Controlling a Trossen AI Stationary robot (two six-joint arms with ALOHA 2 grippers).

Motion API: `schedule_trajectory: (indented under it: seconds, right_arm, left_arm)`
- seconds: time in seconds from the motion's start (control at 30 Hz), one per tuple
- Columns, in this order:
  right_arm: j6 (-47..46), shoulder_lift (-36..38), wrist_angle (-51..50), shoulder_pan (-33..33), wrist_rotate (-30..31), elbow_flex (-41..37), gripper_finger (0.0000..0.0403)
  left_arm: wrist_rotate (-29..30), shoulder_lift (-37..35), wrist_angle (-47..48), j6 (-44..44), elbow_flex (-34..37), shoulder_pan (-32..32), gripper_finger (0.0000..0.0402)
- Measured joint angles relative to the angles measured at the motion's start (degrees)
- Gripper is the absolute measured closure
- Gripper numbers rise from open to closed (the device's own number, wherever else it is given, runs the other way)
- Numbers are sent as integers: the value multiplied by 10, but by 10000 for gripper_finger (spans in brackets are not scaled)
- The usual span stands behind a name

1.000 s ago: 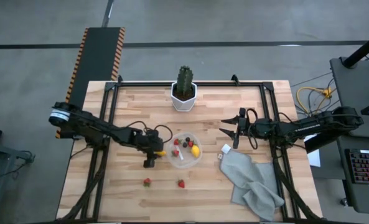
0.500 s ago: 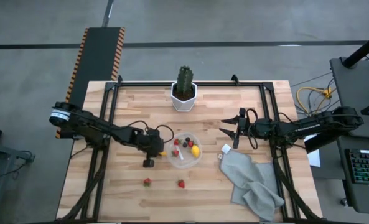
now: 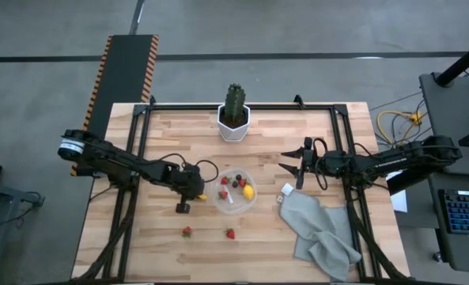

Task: Pick and placing Produce into tupperware
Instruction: Put the yellow corn into the transparent container

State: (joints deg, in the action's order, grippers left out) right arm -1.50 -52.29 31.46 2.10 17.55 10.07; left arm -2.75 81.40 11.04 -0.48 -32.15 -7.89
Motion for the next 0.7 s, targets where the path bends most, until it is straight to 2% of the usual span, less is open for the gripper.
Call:
schedule_trajectory:
  seconds: [0.2,0.37,0.53,0.7]
  right_arm:
    - [0,0,-1,0,0,0,216]
    - [0,0,1,0,0,0,216]
    - [0,0,2,0,0,0,216]
    - [0,0,4,0,0,0,216]
  left_arm:
    - [11,-76,27,13,-3,-1,401]
    - [33,-102,39,27,-18,0,401]
    - [38,-89,33,75,-57,0,401]
    - [39,-47,30,124,-105,5,401]
